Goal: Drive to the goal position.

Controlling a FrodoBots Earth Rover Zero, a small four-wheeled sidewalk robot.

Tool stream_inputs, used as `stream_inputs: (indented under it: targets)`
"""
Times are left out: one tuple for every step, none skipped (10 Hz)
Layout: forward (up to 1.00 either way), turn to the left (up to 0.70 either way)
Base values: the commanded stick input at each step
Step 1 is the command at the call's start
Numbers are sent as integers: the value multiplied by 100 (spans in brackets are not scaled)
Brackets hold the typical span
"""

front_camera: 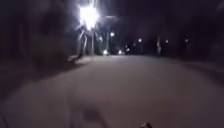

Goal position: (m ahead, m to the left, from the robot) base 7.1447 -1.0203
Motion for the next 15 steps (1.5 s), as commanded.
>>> stream_inputs:
  targets:
    - [50,0]
    - [50,0]
    - [50,0]
    - [50,0]
    - [50,0]
    - [50,0]
    - [50,0]
    - [50,0]
    - [50,0]
    - [50,0]
    - [50,0]
    - [50,0]
    - [50,0]
    - [50,0]
    - [50,0]
